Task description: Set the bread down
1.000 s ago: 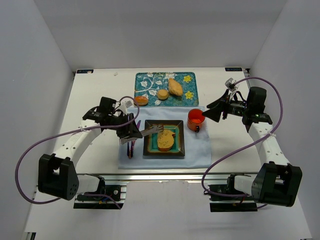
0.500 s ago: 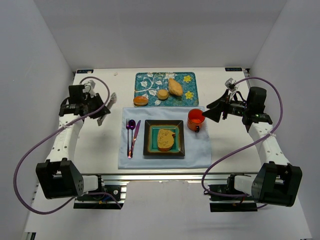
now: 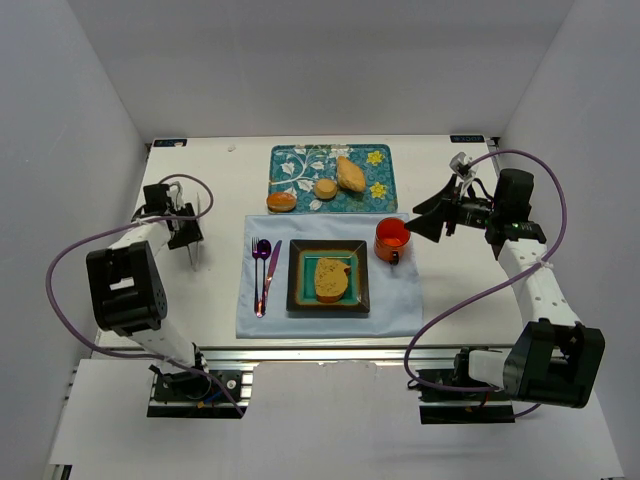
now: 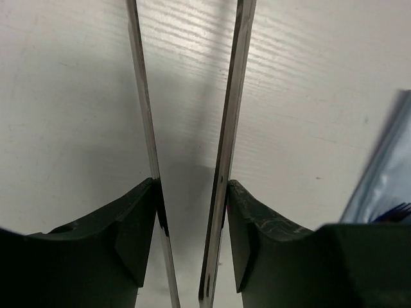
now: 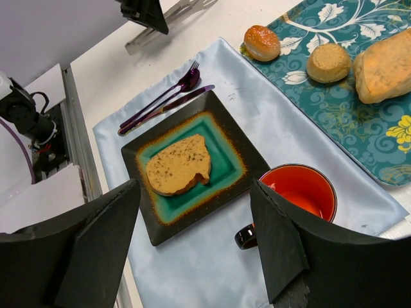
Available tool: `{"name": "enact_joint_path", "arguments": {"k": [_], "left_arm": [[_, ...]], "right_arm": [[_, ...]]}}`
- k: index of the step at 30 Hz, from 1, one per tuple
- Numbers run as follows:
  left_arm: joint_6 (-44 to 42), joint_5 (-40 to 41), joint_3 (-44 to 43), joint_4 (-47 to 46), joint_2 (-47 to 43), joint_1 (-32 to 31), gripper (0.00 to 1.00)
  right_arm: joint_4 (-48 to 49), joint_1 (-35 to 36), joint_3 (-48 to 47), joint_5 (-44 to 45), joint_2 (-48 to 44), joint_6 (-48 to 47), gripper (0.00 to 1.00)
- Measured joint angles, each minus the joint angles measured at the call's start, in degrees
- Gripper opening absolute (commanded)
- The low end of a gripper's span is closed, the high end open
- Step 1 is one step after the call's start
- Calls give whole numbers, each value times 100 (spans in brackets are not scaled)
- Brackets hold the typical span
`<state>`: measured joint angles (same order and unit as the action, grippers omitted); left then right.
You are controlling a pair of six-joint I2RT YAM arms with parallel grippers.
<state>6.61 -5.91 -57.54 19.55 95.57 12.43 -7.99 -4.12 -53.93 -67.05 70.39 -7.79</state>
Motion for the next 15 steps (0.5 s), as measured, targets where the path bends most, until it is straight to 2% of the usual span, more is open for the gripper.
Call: {"name": "enact_joint_path", "arguments": {"k": [4,6,7,8,9,10,11,15], "left_arm": [[-20,59,87,-70,282,7,58],[-17,61,90,-94,363,26,63],[-22,61,90,-96,356,48,74],[-28,57,90,-105,354,76,81],[-15,57,92,-114,330,107,82],[-15,57,92,-101,310,142,95],[-20,55,92,-72,297,199,97],[197,-31,116,44,55,424,98]], "right_arm": [[-120,0,0,2,-26,-76,75],[-160,0,0,24,-28,-129,75],[-184,0,0,52,-28,-153,76],[-219,0,0,81,-28,-175,78],[-249,0,0,109,-28,-192,82],[-269,0,0,138,-31,-214,87],[-284,0,0,190,-33,-227,89],[-415,66,-35,922,-83,-103,89]]}}
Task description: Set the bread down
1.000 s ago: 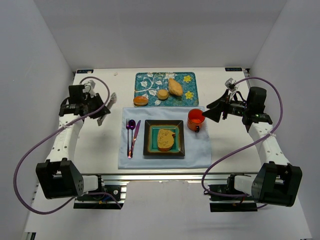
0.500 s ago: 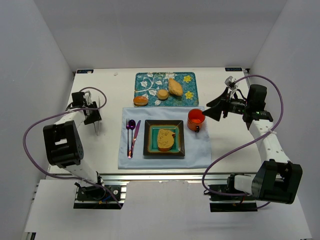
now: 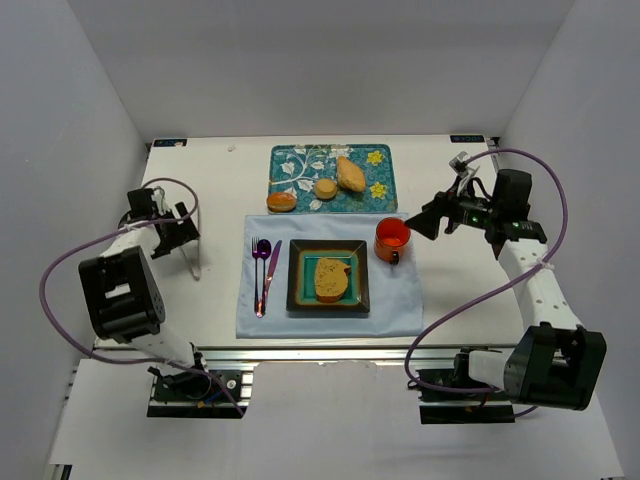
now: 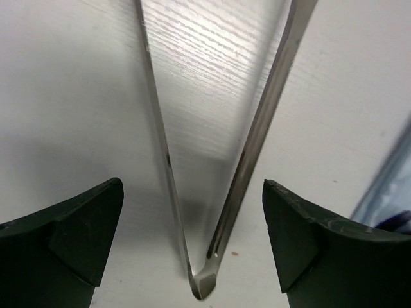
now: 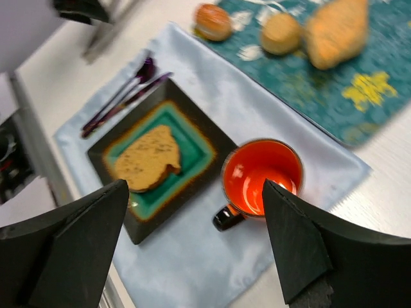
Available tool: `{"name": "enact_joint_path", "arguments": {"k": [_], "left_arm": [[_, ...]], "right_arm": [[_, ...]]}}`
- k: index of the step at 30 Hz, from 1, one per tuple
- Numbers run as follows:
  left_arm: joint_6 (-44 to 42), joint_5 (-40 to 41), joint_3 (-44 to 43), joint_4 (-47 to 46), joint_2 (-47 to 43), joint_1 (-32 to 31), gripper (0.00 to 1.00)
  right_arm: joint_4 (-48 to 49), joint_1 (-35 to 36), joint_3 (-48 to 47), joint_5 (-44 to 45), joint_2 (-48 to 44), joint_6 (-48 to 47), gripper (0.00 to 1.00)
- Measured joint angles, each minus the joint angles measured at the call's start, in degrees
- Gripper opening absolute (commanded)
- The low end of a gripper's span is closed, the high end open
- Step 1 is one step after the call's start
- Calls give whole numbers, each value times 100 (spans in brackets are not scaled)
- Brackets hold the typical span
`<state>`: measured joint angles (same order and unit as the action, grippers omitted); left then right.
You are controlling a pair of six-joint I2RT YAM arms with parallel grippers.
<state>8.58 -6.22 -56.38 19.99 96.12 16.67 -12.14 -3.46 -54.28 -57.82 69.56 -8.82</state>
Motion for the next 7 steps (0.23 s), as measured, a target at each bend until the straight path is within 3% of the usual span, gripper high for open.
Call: {"name": "enact_joint_path", "arguments": {"k": [7], "left_arm": [[839,-424,317,-278,-1563,116,98]], "right_arm": [[-581,181,-708,1646,247,334,89]]}}
